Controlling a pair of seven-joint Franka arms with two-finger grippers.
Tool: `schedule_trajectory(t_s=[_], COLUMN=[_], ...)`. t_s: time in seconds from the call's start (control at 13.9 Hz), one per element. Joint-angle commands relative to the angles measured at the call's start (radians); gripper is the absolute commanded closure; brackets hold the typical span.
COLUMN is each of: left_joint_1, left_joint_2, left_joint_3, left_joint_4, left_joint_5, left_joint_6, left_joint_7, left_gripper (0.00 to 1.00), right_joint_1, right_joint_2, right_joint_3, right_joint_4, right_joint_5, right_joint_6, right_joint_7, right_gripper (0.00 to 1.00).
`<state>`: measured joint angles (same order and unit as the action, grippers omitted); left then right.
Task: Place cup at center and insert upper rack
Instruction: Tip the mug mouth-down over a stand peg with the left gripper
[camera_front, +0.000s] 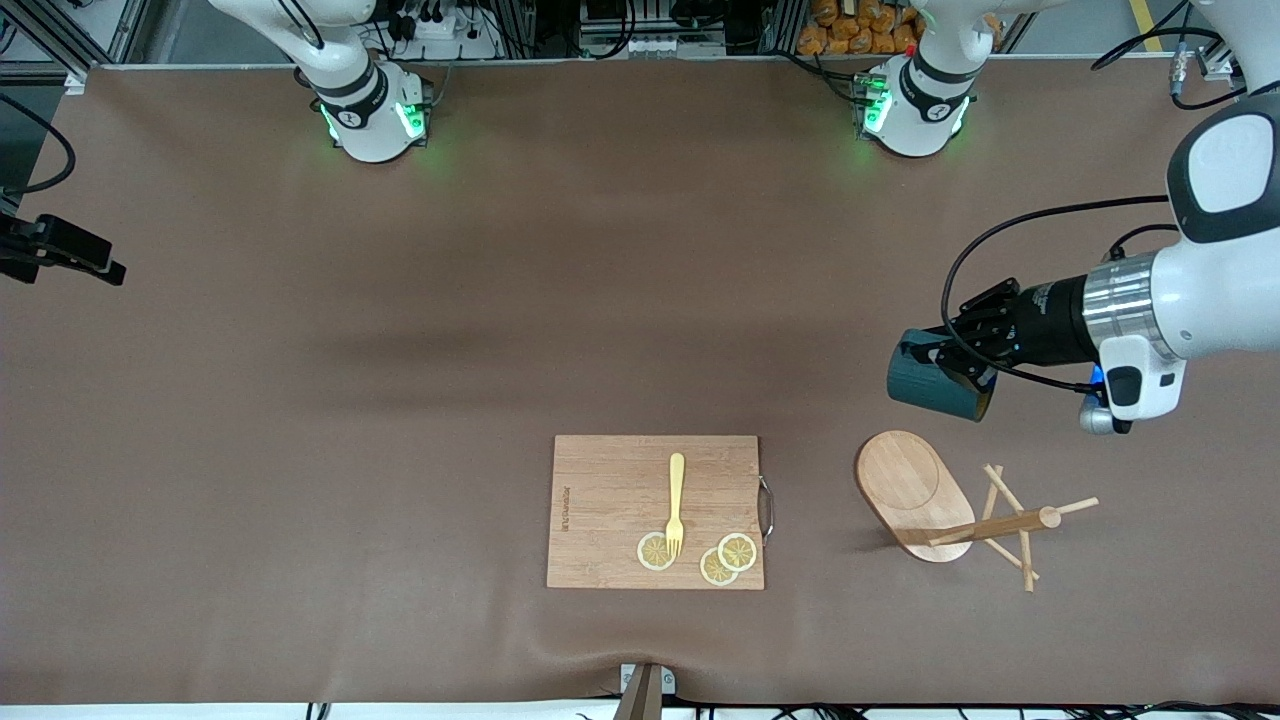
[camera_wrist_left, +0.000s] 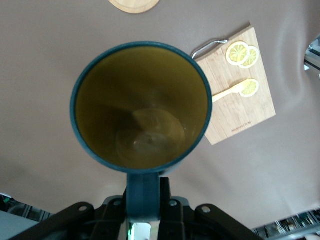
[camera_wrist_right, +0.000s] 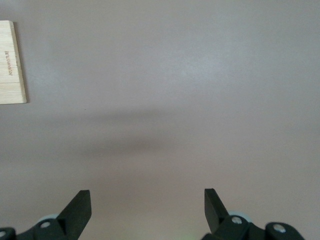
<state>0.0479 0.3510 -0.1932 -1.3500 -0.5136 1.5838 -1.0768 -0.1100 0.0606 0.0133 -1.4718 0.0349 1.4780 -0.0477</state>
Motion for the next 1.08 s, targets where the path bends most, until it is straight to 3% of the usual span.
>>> schedule_trajectory(t_s=[0.0, 1.01], left_joint_1=[0.056, 0.185], left_joint_2=[0.016, 0.157], left_joint_3=[-0.008, -0.008], left_joint_4=[-0.005, -0.005], left_joint_5=[-0.083, -0.376], left_joint_6=[-0.016, -0.116], left_joint_7=[0.073, 0.314], left_gripper=[1.0, 1.0], right_joint_1=[-0.005, -0.01], right_joint_2=[0.011, 0.007], right_joint_3=[0.004, 0.002], right_joint_4=[0.028, 0.03], right_joint_5=[0.023, 0.002], right_joint_6=[-0.016, -0.064], right_joint_7=[0.003, 0.002], right_gripper=[0.0, 0.0])
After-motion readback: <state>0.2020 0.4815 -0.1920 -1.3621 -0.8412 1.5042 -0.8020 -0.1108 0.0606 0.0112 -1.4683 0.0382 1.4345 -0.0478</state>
